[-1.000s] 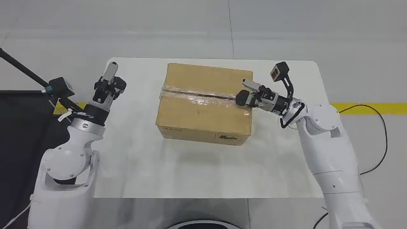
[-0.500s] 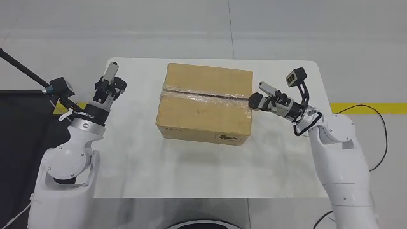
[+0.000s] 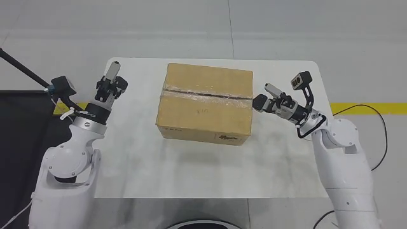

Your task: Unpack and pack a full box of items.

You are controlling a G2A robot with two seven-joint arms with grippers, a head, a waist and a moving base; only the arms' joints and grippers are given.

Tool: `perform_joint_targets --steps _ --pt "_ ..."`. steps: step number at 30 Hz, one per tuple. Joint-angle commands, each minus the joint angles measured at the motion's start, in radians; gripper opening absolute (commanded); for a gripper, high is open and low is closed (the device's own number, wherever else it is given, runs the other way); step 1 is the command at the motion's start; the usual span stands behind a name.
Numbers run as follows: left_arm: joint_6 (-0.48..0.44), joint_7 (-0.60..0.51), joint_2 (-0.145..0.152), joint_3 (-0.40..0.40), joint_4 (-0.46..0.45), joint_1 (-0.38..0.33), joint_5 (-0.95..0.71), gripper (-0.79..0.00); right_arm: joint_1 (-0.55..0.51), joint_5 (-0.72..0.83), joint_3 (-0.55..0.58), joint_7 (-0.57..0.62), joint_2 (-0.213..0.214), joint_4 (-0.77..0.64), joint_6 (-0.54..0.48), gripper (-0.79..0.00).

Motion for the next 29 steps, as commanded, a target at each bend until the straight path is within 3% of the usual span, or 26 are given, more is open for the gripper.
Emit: perform_joint_targets --steps 1,10,21,29 --pt "0.002 0.002 0.0 0.001 -0.001 0.0 0.001 0.0 0.001 0.005 -0.006 0.002 0.0 0.003 -0.001 0.0" --pt "0.005 0.002 0.003 0.004 0.0 -0.002 0.0 0.0 0.019 0.012 -0.035 -0.005 0.003 0.032 -0.011 0.0" --pt "0.008 0.008 0.005 0.002 -0.008 -0.001 -0.003 0.0 0.004 -0.021 0.012 -0.077 0.019 0.049 -0.033 0.0" --pt "0.009 0.033 0.005 0.002 -0.02 0.007 -0.003 0.0 -0.008 -0.165 0.055 -0.219 0.033 0.083 -0.15 0.0"
